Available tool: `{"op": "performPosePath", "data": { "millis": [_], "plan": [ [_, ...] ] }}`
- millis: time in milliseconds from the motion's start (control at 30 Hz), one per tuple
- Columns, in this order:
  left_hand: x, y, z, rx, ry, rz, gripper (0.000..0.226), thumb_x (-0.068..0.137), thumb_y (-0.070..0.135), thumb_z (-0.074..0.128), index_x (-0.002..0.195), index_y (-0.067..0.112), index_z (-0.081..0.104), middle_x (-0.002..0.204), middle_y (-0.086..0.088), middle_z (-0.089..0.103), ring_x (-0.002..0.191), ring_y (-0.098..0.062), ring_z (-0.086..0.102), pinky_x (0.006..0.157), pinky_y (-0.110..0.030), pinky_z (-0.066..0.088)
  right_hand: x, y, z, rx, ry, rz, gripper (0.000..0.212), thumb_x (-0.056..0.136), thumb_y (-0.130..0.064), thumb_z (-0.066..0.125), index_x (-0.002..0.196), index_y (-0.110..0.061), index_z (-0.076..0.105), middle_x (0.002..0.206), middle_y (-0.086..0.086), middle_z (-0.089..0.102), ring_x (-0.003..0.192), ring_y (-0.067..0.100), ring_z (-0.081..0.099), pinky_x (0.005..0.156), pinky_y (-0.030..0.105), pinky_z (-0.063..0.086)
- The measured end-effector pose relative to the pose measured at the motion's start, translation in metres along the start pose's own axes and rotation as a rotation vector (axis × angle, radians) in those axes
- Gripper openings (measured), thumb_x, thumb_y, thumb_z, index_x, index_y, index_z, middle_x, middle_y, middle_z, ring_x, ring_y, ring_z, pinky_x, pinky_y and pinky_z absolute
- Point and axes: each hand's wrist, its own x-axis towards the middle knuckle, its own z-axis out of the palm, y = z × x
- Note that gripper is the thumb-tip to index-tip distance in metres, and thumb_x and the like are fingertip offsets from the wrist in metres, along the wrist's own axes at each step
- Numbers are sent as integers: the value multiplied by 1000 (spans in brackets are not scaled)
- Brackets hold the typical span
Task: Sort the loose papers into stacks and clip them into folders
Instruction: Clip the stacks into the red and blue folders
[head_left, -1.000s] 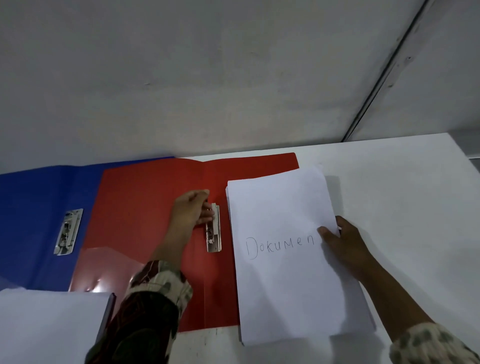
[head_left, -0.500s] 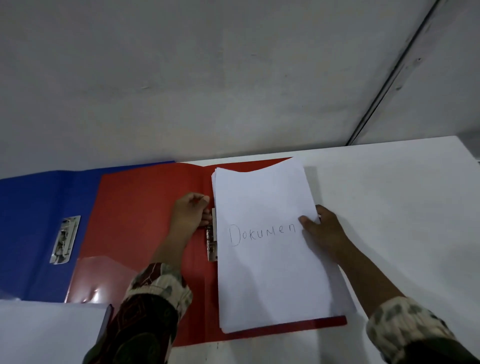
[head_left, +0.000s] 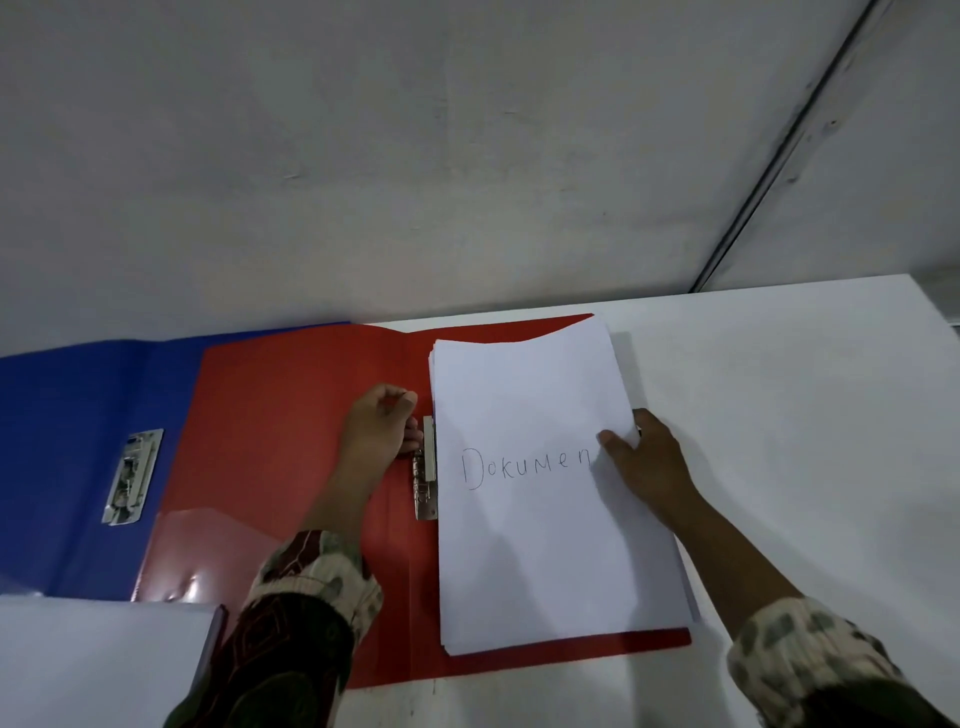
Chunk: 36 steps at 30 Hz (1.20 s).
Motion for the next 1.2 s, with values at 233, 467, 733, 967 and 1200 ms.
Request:
{"op": "performPosePath", "data": {
  "millis": [233,467,733,967,1200],
  "plan": [
    [-6,3,1,8,-24,24,18,92,11,51,75,17,51,61,-7,51,34,0,52,39,-13,46,-4,-8,4,182,-71,5,33,92,-12,54,124,-3,53,119,11,61,110,27,57,87,23,39],
    [-12,0,-2,112,-72,145,22,94,9,47,74,19,49,61,-4,50,40,-1,51,45,-12,44,2,-7,4,230,-72,13,25,92,-13,54,116,-3,57,101,5,60,88,18,54,57,3,42],
    [-18,-6,-4,182,-71,232,27,93,6,48,73,25,50,49,8,56,40,2,49,54,-21,42,-2,-21,16,-244,-43,-6,46,97,-33,43,129,-1,36,121,19,57,110,35,55,86,33,41],
    [-31,-9,-6,150,-46,252,24,97,17,42,74,23,49,62,-1,54,45,3,51,52,-15,41,-9,-22,28,-404,42,-29,70,95,-43,41,147,-9,9,146,13,32,124,32,47,95,38,43],
    [-50,-7,-6,113,10,229,29,97,19,42,71,19,54,63,1,56,54,-9,51,53,-19,40,-12,-18,31,-540,71,-77,91,87,-50,54,148,-5,4,144,15,29,130,30,35,96,38,41]
  ]
}}
